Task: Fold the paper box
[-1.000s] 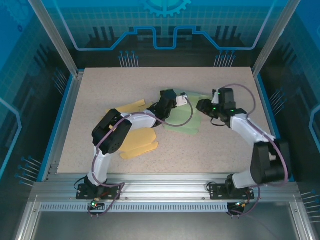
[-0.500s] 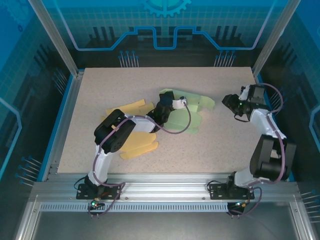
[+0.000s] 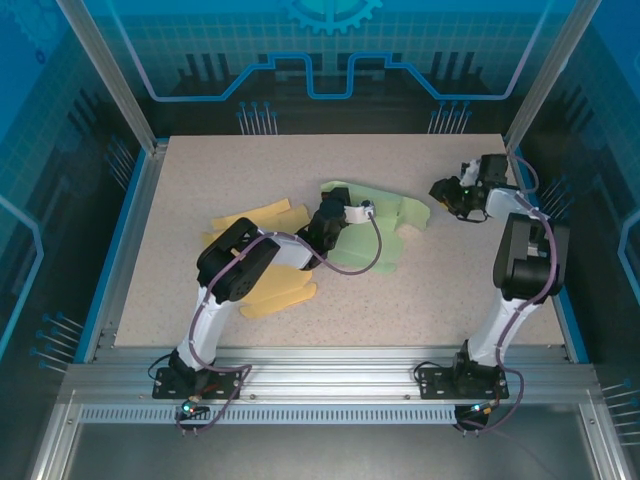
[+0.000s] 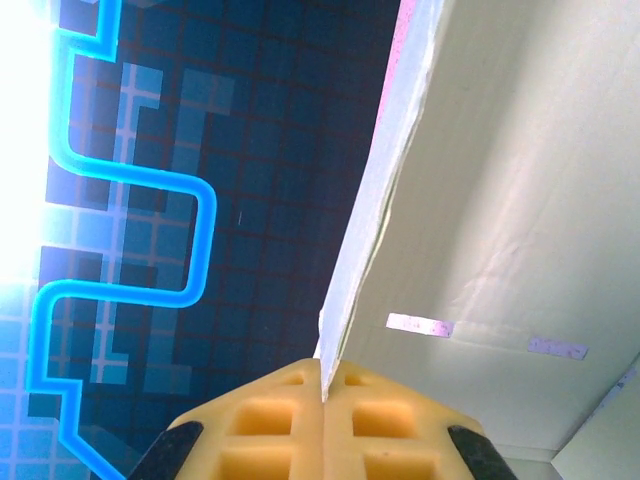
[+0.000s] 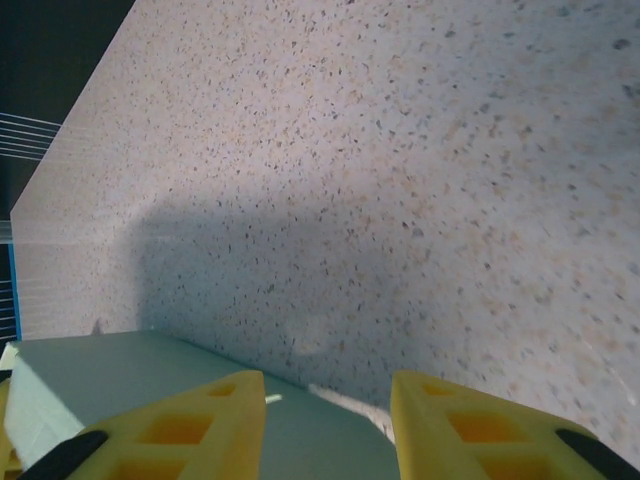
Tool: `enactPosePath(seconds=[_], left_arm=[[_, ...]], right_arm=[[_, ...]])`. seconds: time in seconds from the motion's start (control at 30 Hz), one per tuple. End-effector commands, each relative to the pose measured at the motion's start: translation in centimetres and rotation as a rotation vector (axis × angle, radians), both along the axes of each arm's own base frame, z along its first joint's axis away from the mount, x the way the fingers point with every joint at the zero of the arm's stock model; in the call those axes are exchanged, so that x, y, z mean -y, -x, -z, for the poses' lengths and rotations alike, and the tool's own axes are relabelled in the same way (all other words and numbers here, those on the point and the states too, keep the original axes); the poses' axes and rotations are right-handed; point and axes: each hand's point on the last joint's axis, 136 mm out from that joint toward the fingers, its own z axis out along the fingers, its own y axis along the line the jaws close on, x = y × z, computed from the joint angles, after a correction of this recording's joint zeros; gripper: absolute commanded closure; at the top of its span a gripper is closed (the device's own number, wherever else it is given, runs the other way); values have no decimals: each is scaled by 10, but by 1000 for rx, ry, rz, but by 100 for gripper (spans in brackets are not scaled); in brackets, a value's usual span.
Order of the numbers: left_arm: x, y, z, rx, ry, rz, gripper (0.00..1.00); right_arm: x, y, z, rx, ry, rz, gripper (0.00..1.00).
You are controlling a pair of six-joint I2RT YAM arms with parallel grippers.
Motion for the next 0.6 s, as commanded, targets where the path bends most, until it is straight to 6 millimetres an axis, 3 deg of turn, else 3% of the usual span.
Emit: enactPosePath(seconds=[0.0,0.17,0.57], left_arm=[[1,2,13,-4,-14,26,100],[0,1,16,1,-27,21,100],[-2,-1,27,-9,-52,26,100]], right_arm=[[-18,1,14,-36,-20,-63,62],[-36,11,24,-57,5,-113,62],[-52,50,33,-97,89,-117,61]])
